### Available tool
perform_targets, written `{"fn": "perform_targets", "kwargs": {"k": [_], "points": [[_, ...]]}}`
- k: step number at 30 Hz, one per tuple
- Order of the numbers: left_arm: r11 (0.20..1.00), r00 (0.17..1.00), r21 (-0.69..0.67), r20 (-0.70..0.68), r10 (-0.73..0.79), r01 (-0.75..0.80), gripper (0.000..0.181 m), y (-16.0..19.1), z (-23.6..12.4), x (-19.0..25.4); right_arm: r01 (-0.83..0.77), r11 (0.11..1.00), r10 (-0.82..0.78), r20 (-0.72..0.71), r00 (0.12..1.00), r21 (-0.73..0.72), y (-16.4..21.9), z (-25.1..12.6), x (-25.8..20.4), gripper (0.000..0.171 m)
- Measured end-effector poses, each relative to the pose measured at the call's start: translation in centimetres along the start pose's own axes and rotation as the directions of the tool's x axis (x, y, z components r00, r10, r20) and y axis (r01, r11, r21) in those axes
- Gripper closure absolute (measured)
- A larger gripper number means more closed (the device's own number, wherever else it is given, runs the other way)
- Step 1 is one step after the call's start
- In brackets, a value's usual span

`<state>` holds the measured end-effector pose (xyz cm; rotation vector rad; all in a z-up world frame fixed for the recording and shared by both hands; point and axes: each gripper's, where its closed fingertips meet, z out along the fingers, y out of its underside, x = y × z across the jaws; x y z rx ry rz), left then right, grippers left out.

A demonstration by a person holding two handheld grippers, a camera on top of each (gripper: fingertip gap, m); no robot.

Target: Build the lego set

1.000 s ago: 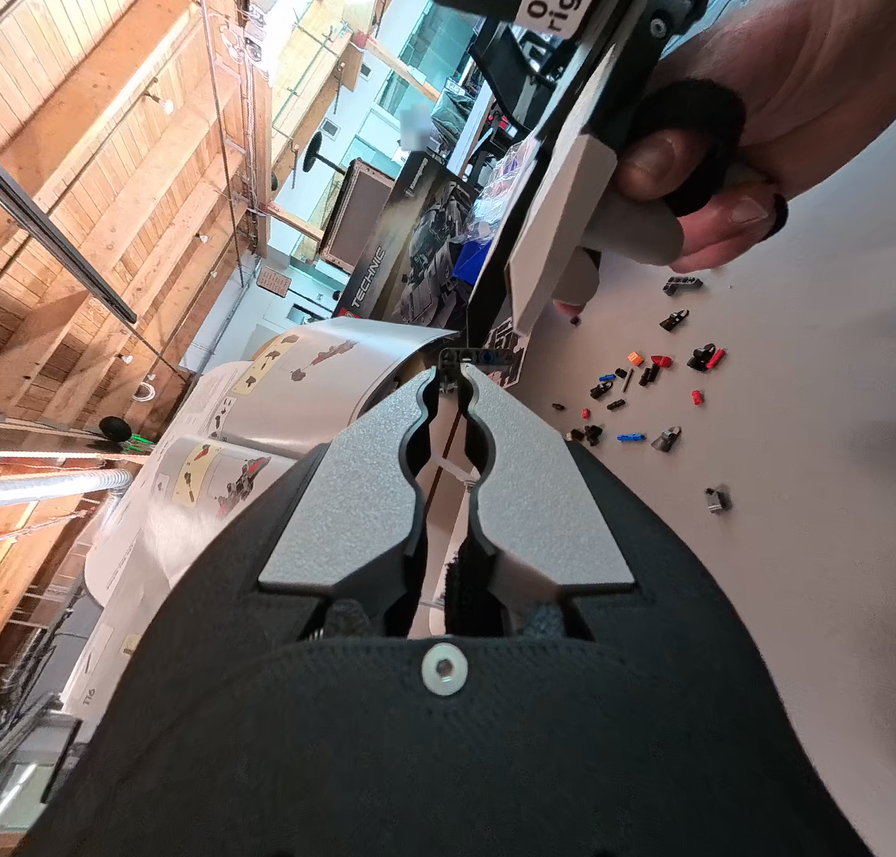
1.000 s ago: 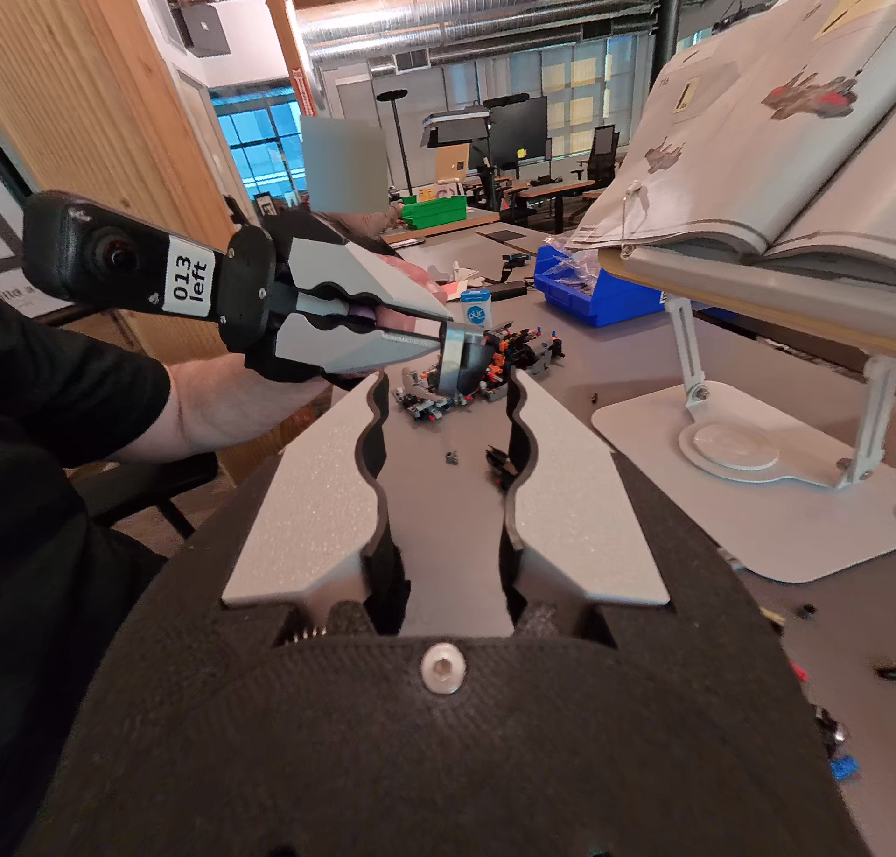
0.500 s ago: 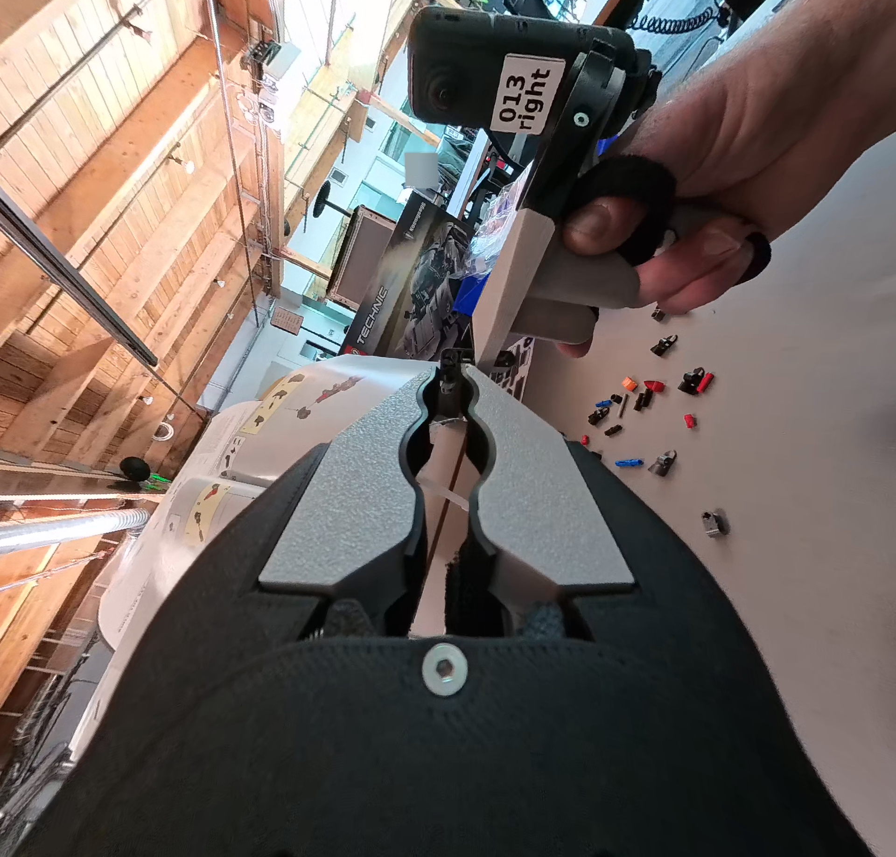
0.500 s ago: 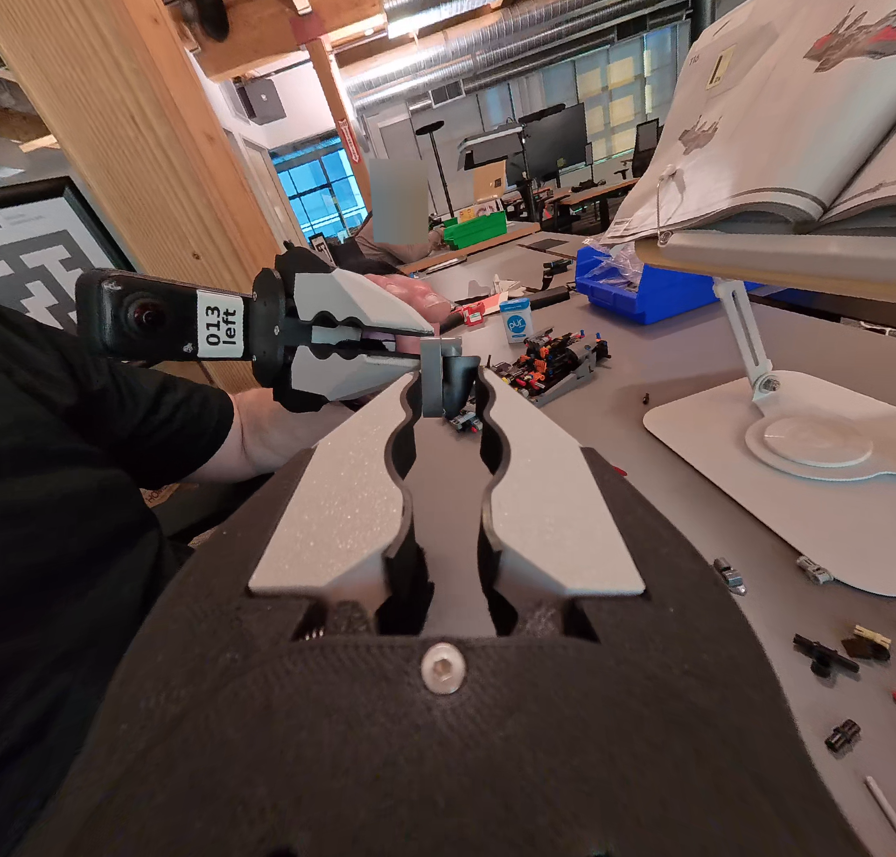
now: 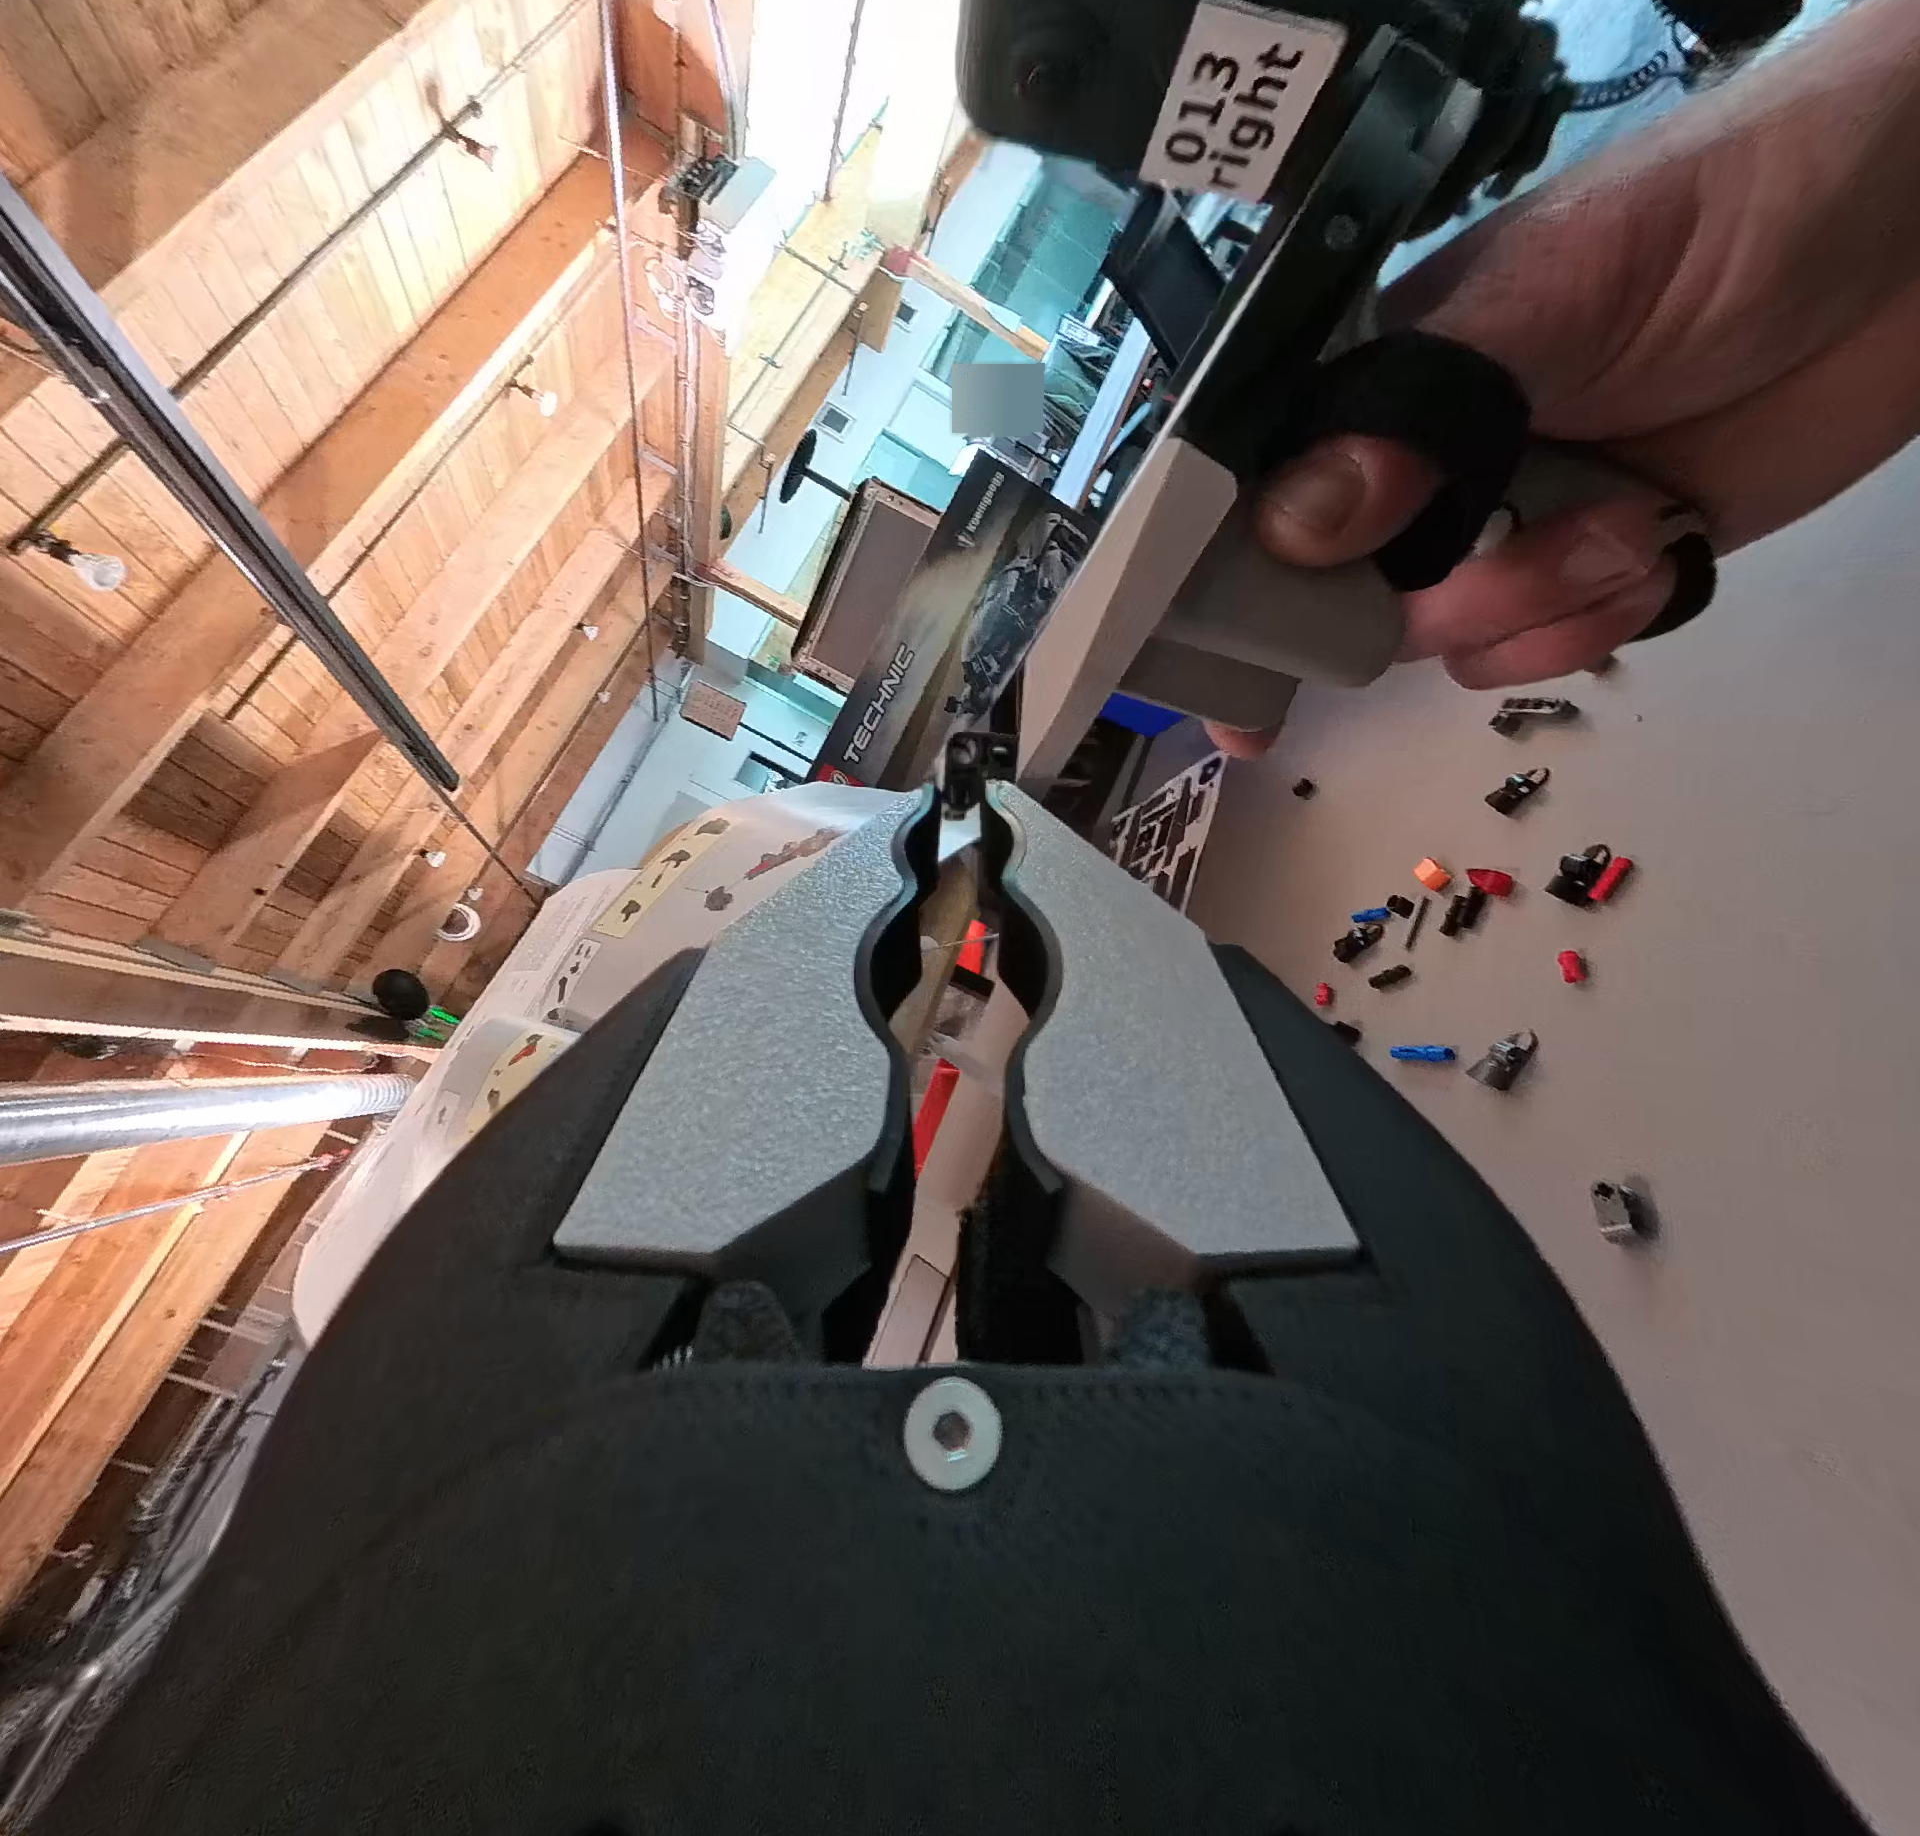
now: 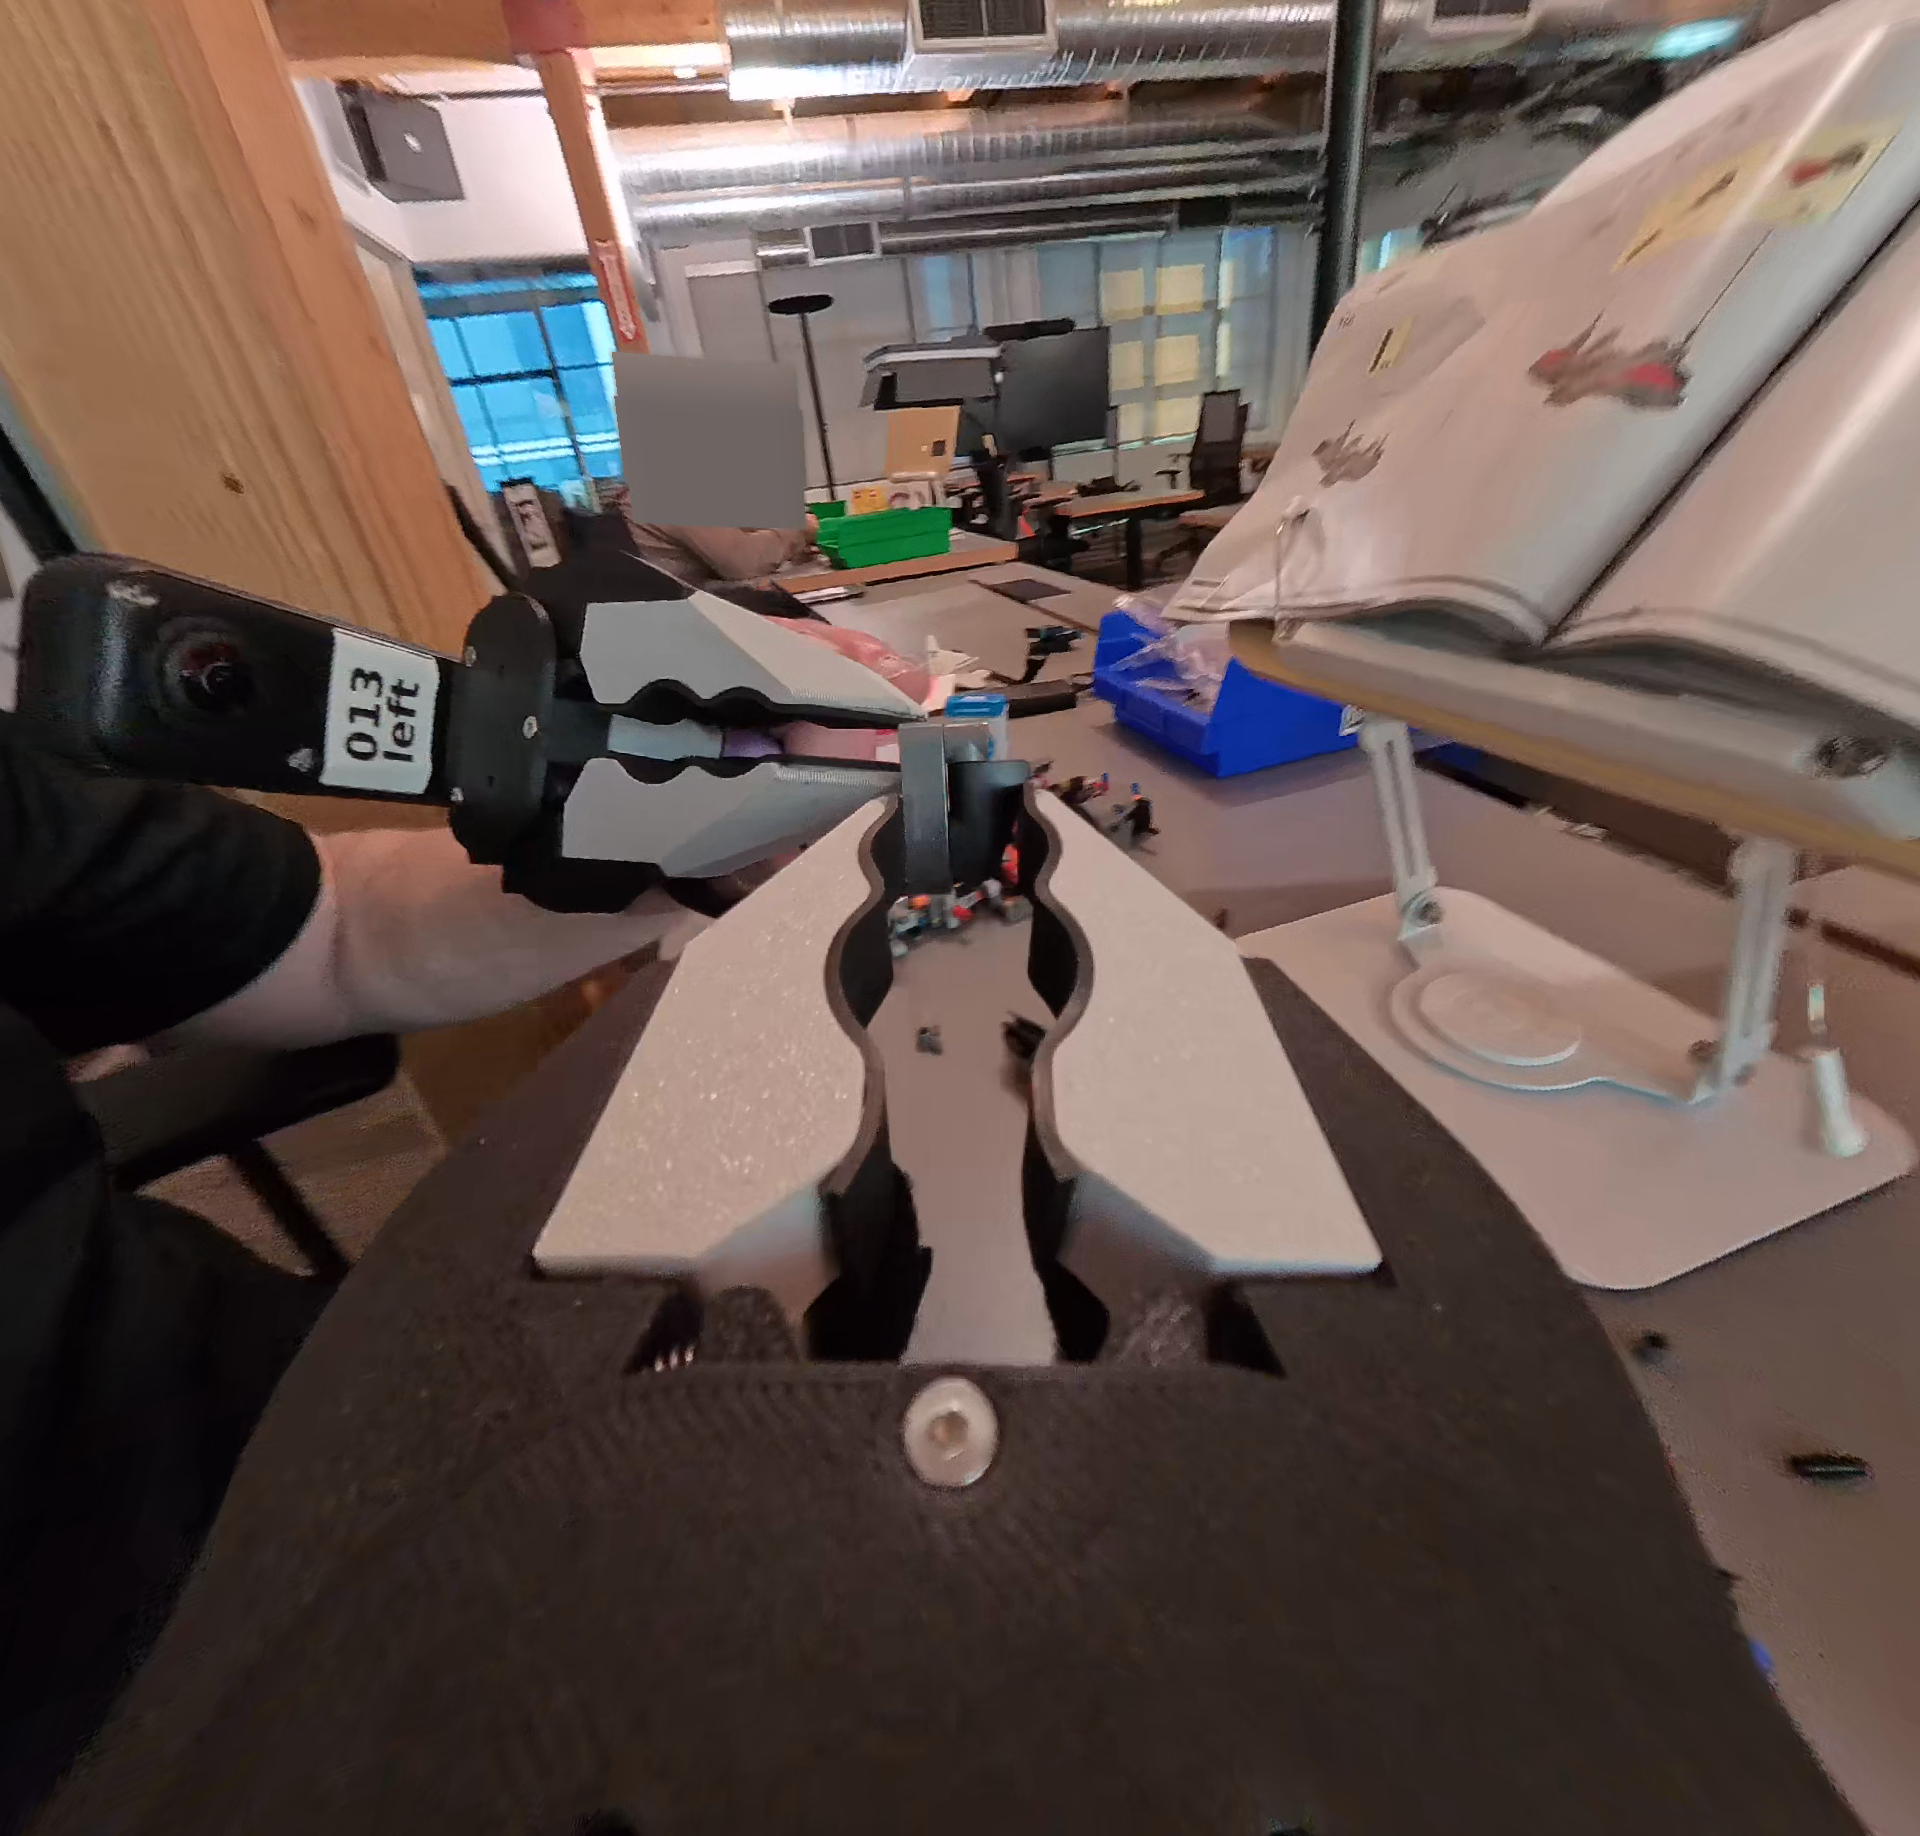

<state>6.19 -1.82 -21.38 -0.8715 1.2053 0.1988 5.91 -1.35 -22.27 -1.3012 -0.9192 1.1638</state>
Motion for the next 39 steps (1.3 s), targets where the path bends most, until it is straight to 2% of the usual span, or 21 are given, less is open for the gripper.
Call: {"fn": "perform_targets", "kwargs": {"k": [6, 9, 19, 39], "points": [[0.999, 0.997, 0.031, 0.069, 0.037, -0.04, 0.179, -0.9, -0.1, -0.7, 0.194, 0.981, -0.191, -0.102, 0.976, 0.018, -1.3, -0.4, -0.4, 0.153], [0.997, 0.994, 0.036, 0.092, 0.062, -0.066, 0.179, -1.2, -0.1, -0.9, 0.233, 0.972, -0.229, -0.118, 0.966, 0.028, -1.7, -0.6, -0.5, 0.153], [0.995, 0.99, 0.029, 0.111, 0.092, -0.096, 0.173, -1.2, -0.1, -0.9, 0.198, 0.979, -0.193, -0.096, 0.976, 0.045, -1.9, -0.7, -0.6, 0.153], [0.995, 0.991, 0.016, 0.097, 0.098, -0.1, 0.178, -1.2, -0.3, -0.7, 0.136, 0.99, -0.134, -0.05, 0.99, 0.042, -1.3, -0.3, -1.1, 0.153]]}}
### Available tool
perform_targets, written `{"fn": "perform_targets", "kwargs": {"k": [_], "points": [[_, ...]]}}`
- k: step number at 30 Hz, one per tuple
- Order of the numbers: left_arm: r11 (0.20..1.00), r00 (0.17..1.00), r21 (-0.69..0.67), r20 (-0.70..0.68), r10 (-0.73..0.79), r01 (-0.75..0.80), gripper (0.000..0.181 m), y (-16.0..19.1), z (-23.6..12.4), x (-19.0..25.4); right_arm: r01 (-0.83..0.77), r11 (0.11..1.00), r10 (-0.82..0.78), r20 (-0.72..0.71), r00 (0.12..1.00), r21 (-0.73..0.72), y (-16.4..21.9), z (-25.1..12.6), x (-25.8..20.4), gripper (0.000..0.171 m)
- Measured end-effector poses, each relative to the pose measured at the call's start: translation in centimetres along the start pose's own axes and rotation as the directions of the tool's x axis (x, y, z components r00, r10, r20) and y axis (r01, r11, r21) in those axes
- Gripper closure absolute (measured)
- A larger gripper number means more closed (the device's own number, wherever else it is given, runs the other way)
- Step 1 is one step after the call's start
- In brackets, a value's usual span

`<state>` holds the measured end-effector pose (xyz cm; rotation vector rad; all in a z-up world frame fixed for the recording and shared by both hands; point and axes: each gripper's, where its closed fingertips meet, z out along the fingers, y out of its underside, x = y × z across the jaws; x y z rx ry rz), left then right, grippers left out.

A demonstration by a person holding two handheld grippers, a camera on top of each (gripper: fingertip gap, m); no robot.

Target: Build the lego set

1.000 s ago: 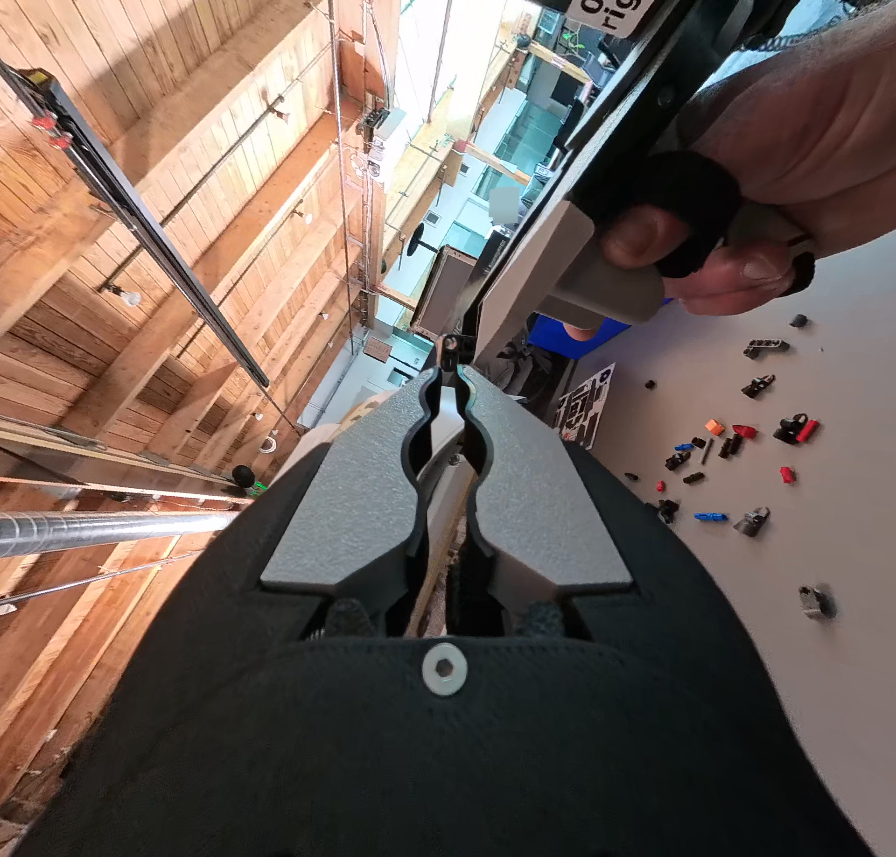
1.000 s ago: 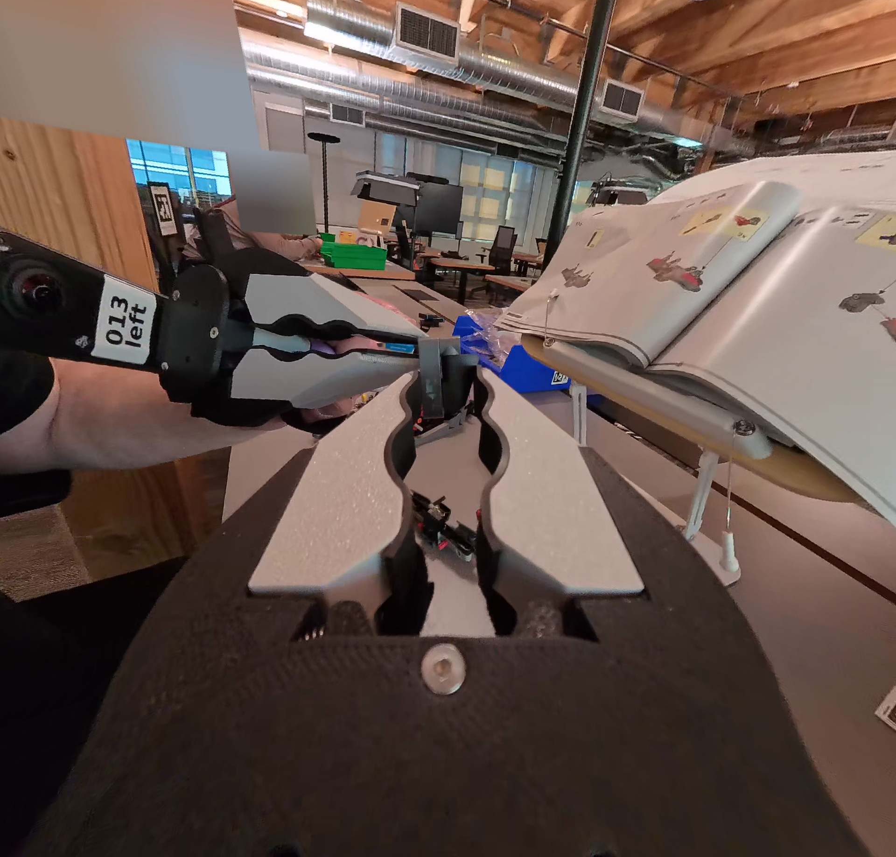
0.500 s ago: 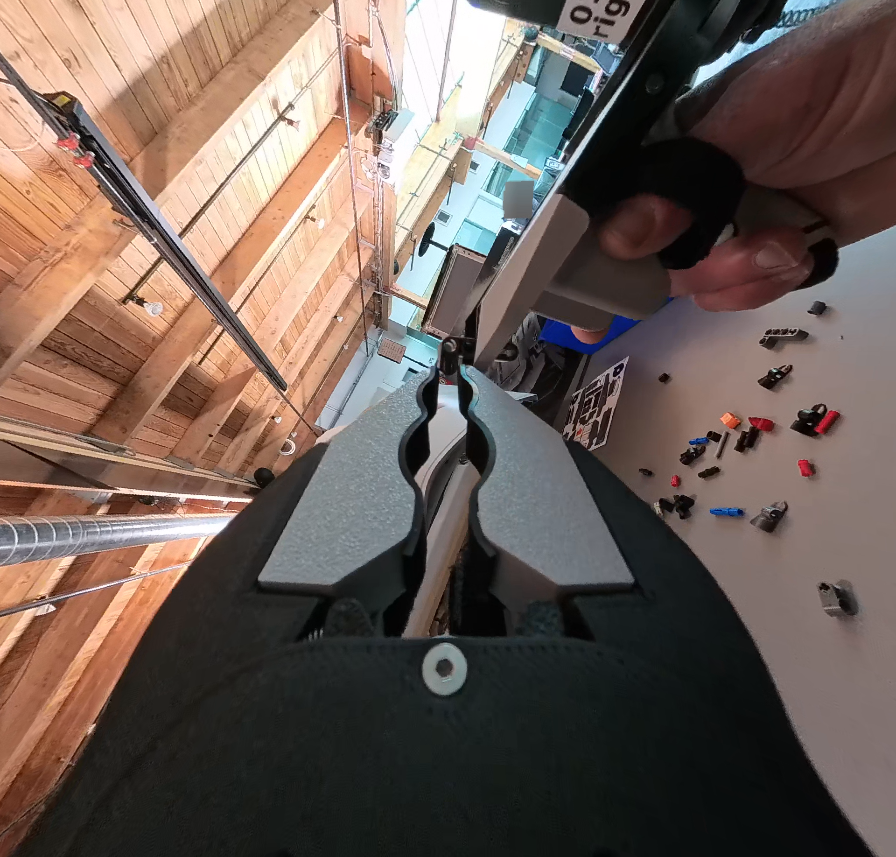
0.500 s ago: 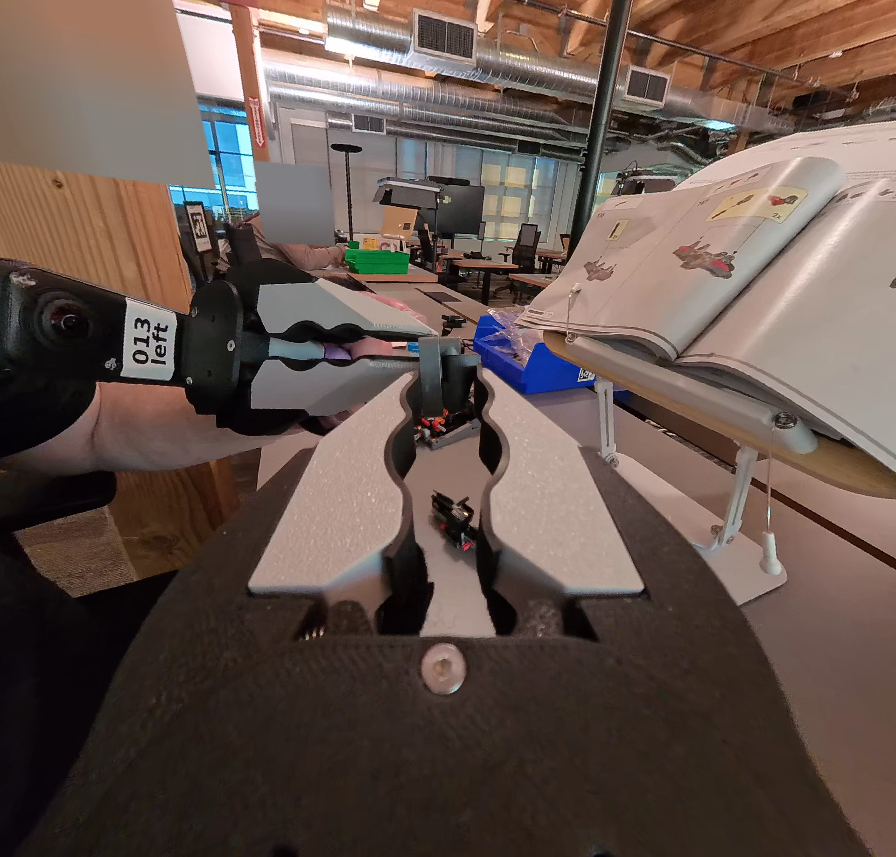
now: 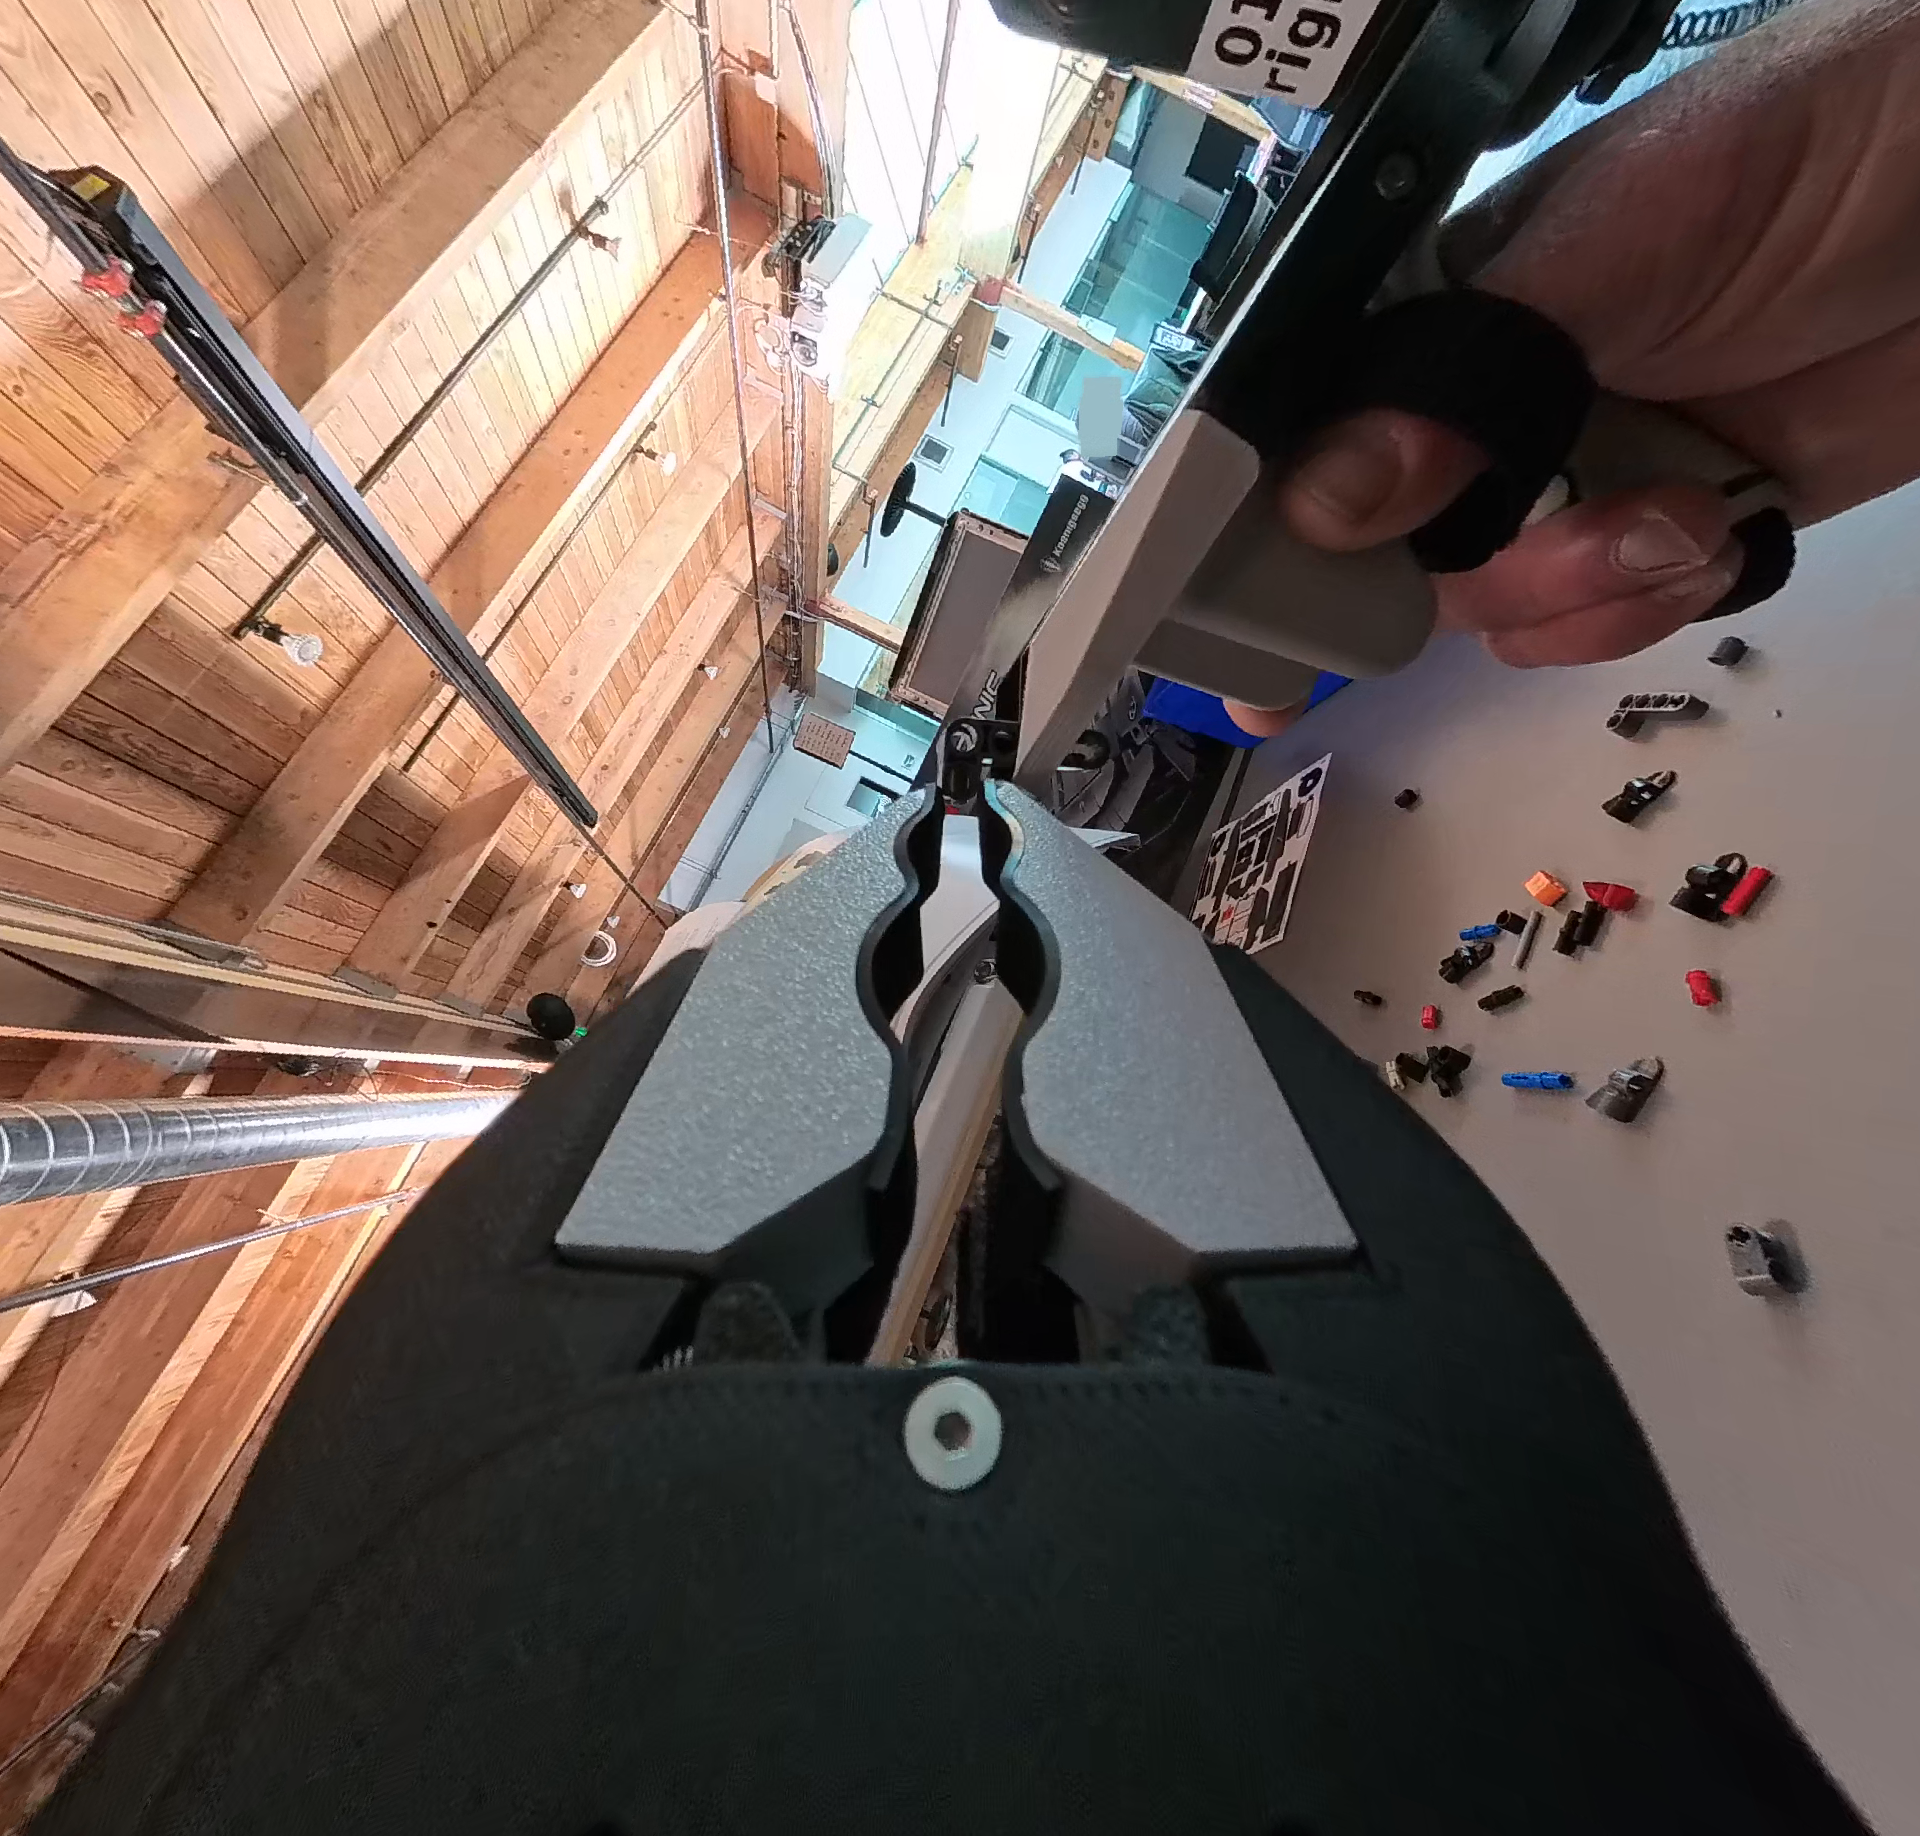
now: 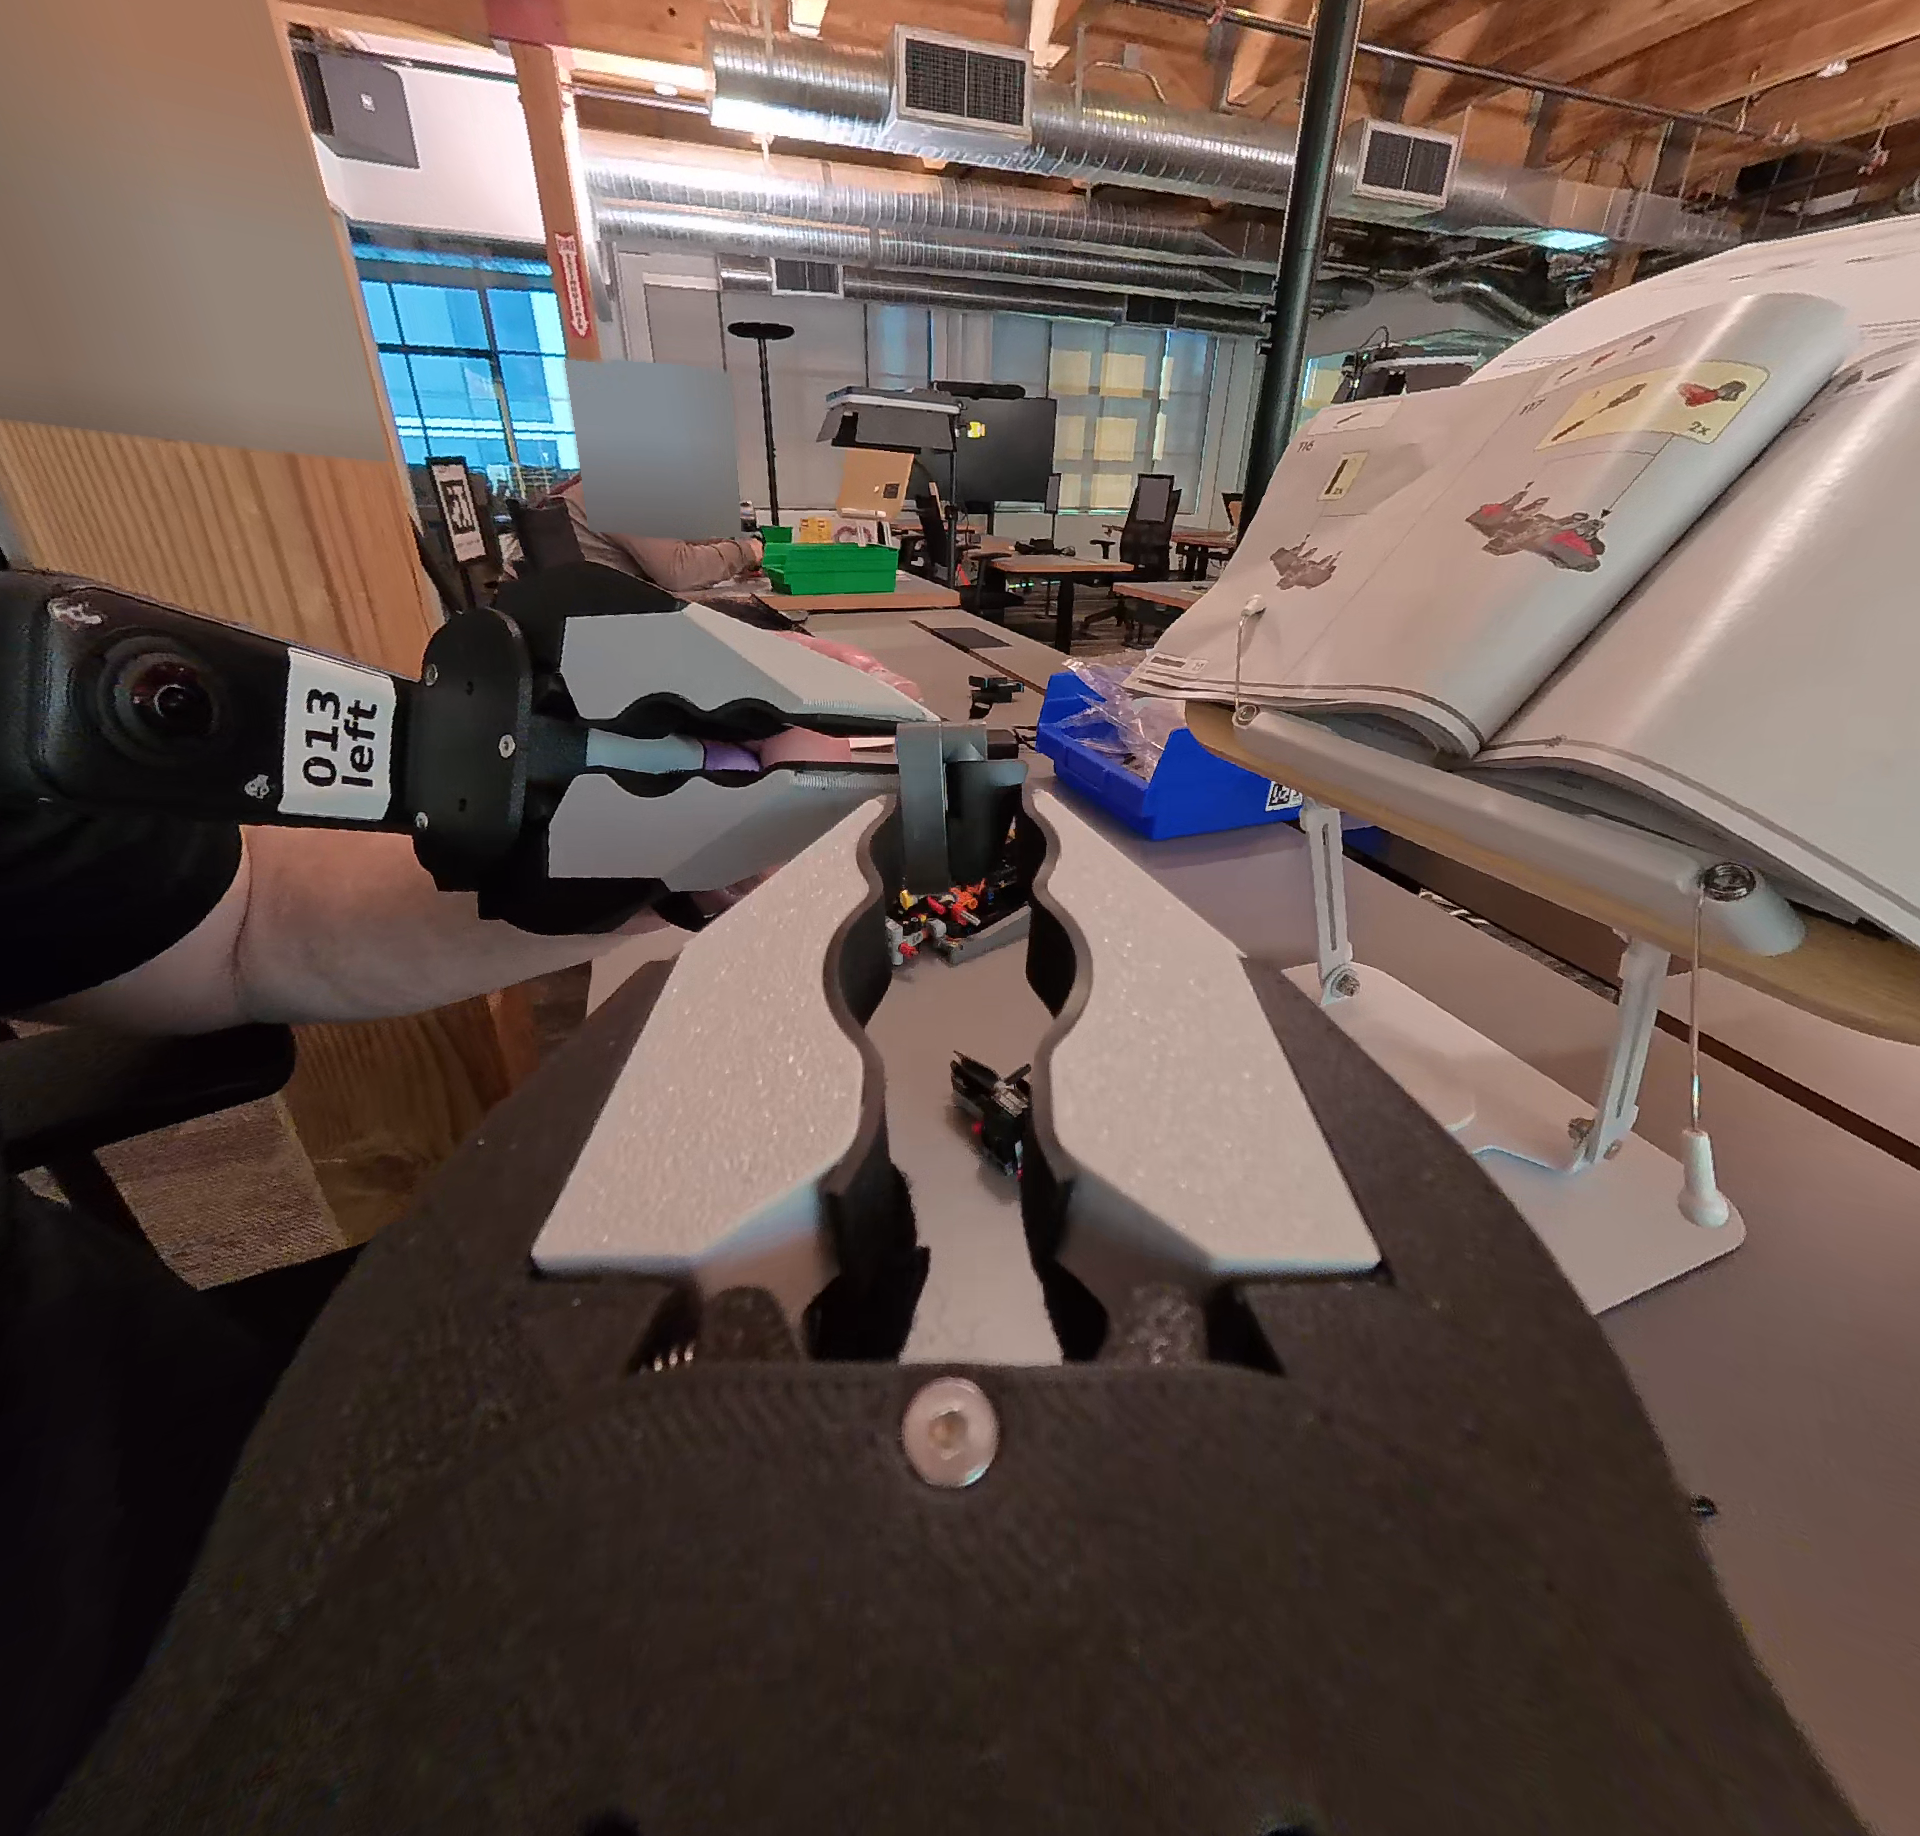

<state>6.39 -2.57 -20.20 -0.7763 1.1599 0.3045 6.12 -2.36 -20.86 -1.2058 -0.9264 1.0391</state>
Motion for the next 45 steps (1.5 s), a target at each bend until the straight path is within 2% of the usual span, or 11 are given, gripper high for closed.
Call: {"fn": "perform_targets", "kwargs": {"k": [16, 33, 41, 45], "points": [[1.0, 1.0, -0.02, 0.017, -0.02, 0.021, 0.175, 0.4, -0.3, -0.2, -0.019, 1.0, 0.019, -0.004, 1.0, 0.014, -0.3, -0.3, 0.3, 0.153], [0.988, 0.997, -0.133, -0.003, -0.076, 0.075, 0.174, 3.4, -2.5, 0.0, 0.001, 1.0, -0.001, -0.028, 1.0, -0.003, 0.3, -0.5, 0.9, 0.153], [0.976, 0.993, -0.186, -0.004, -0.118, 0.115, 0.174, 4.7, -3.9, 0.2, 0.158, 0.985, -0.163, -0.087, 0.983, -0.069, 1.2, -0.3, 1.0, 0.153], [0.967, 0.992, -0.219, -0.001, -0.13, 0.127, 0.174, 5.4, -5.0, 0.2, 0.186, 0.979, -0.193, -0.082, 0.978, -0.085, 1.5, -0.1, 0.6, 0.153]]}}
